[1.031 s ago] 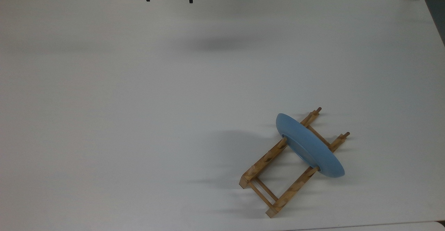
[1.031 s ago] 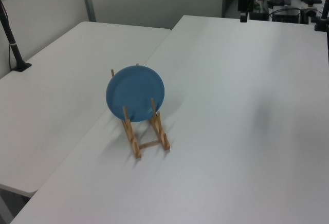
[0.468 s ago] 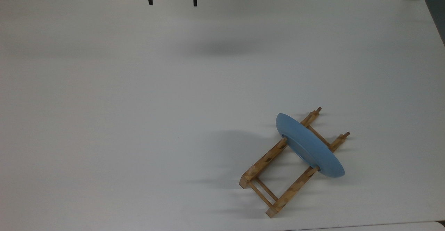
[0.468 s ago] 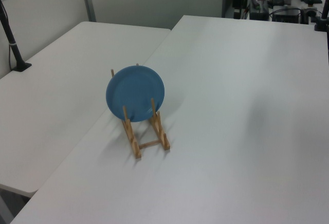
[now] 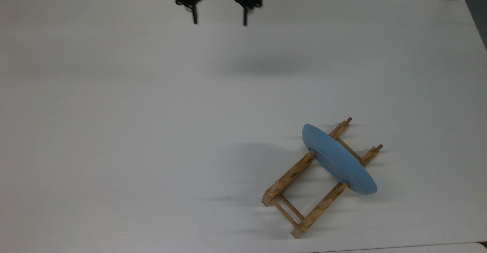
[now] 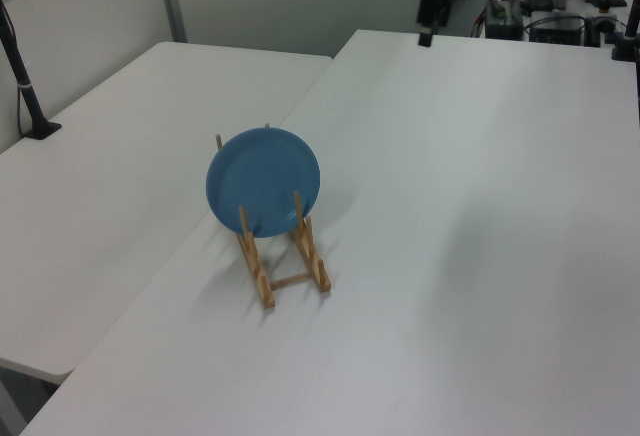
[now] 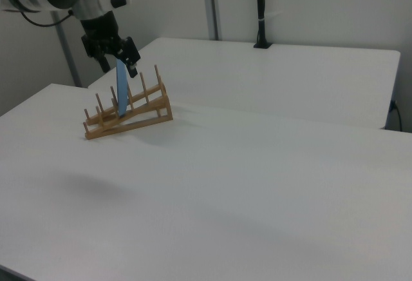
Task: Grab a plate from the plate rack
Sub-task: 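Move the open gripper toward the rim of the blue plate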
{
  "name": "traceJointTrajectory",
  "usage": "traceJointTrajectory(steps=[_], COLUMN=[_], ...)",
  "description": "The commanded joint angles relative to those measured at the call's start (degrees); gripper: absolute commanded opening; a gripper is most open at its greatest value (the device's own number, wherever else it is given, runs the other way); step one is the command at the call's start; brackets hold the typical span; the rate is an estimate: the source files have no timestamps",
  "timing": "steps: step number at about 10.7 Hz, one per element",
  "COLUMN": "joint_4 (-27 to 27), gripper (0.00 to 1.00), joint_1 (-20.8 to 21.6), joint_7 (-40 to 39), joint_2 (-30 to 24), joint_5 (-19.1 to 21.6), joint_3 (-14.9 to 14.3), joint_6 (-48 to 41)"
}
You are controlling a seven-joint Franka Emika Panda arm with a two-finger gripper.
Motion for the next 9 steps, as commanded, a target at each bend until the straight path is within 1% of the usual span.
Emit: traceJointTrajectory(steps=[1, 5, 9], joint_4=[1.35, 1.35, 1.35], gripper=[1.0, 1.0, 1.0], joint_1=[4.16, 8.82, 12.86], joint_7=[10.35, 20.01, 29.77], joint_2=[2.56, 6.34, 10.38], joint_5=[-3.24, -10.18, -20.37], joint_3=[-0.57, -0.57, -0.57], joint_6=[8.64, 16.73, 22.97])
